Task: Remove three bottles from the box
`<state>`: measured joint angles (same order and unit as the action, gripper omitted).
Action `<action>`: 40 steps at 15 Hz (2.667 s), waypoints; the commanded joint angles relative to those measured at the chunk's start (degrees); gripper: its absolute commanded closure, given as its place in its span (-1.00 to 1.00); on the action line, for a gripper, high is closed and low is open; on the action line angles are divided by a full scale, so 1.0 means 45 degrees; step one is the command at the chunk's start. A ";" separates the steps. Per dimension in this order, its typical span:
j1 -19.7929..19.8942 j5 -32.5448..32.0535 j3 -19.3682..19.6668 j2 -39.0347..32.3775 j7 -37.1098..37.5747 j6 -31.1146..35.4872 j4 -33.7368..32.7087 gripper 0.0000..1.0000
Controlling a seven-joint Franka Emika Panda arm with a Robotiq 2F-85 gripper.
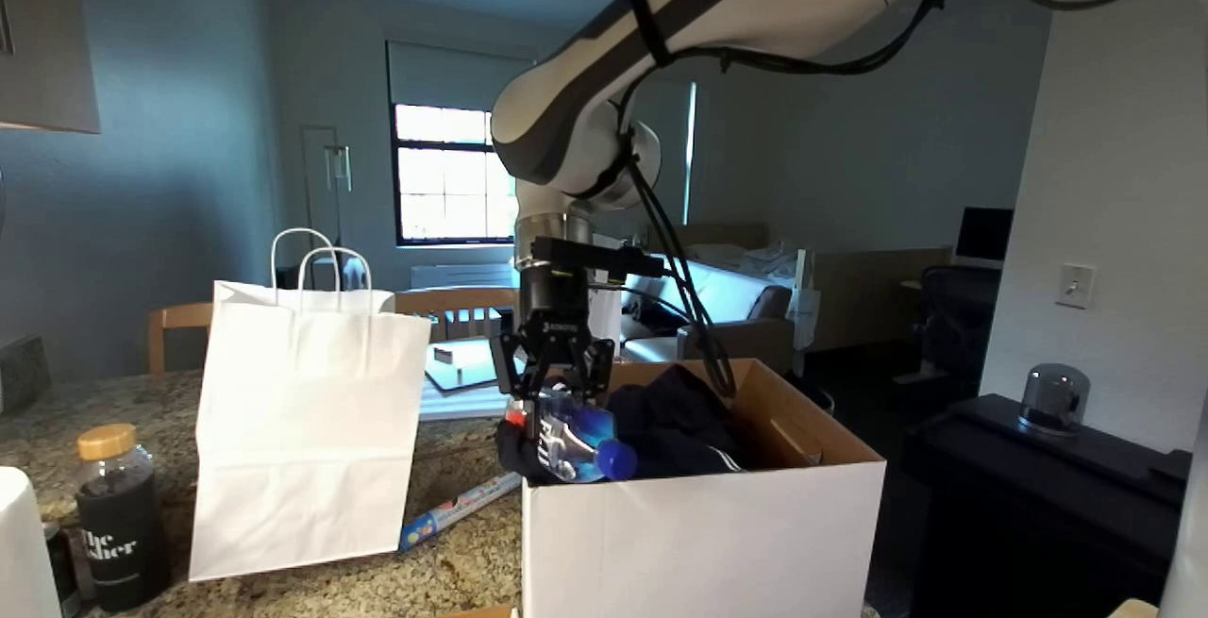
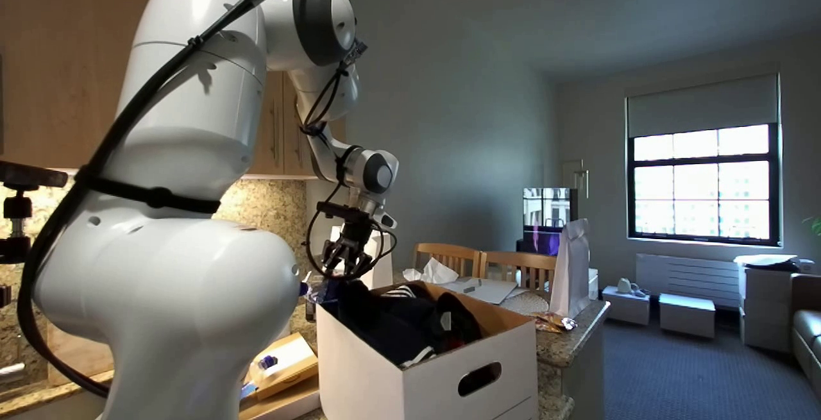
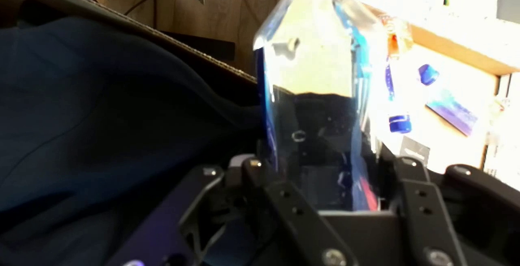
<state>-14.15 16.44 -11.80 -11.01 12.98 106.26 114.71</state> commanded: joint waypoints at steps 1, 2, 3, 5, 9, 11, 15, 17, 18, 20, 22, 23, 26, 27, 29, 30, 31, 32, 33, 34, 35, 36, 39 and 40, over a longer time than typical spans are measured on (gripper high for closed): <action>0.0116 0.0820 -0.0179 -0.0724 -0.0686 -0.0708 -0.0515 -0.69; 0.0136 0.0989 -0.0199 -0.0812 -0.0881 -0.0892 -0.0546 -0.84; 0.0142 0.1118 -0.0215 -0.0912 -0.1050 -0.0975 -0.0552 -0.95; 0.0094 0.1244 -0.0251 -0.1090 -0.1120 -0.1092 -0.0654 -0.22; 0.0078 0.1227 -0.0274 -0.1097 -0.1131 -0.1162 -0.0714 0.00; 0.0100 0.1260 -0.0267 -0.1024 -0.1129 -0.1260 -0.0780 0.19; -0.0002 0.1115 -0.0305 -0.0730 -0.0946 -0.1198 -0.0687 0.30; -0.0083 0.1074 -0.0395 -0.0467 -0.0945 -0.1171 -0.0595 0.30; -0.0113 0.1090 -0.0463 -0.0333 -0.1002 -0.1247 -0.0579 0.30; -0.0201 0.1115 -0.0673 -0.0002 -0.1202 -0.1336 -0.0476 0.30; -0.0393 0.1012 -0.0922 0.0273 -0.1370 -0.1395 -0.0390 0.30; -0.0495 0.0963 -0.1025 0.0299 -0.1394 -0.1518 -0.0444 0.30; -0.0840 0.0908 -0.1322 0.0076 -0.1475 -0.2051 -0.0674 0.30; -0.0949 0.0919 -0.1409 -0.0154 -0.1547 -0.2309 -0.0772 0.30; -0.1210 0.0843 -0.1568 -0.0610 -0.1707 -0.2654 -0.0897 0.30; -0.1387 0.0718 -0.1665 -0.0858 -0.1753 -0.2656 -0.0949 0.30; -0.1546 0.0584 -0.1739 -0.1046 -0.1752 -0.2676 -0.1000 0.30; -0.1730 0.0426 -0.1827 -0.1252 -0.1781 -0.2595 -0.1019 0.30; -0.1929 0.0262 -0.1894 -0.1500 -0.1691 -0.2618 -0.1146 0.30; -0.2139 0.0082 -0.1955 -0.1700 -0.1648 -0.2465 -0.1187 0.30; -0.2318 -0.0122 -0.2015 -0.1886 -0.1661 -0.2407 -0.1275 0.30; -0.2502 -0.0265 -0.2079 -0.2026 -0.1668 -0.2179 -0.1384 0.30; -0.2928 -0.0192 -0.2265 -0.2107 -0.1735 -0.0623 -0.1625 -0.79; -0.3003 -0.0072 -0.2334 -0.2020 -0.1722 0.0156 -0.1632 -0.93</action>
<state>-26.92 16.06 -21.44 -20.96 6.32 100.99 108.39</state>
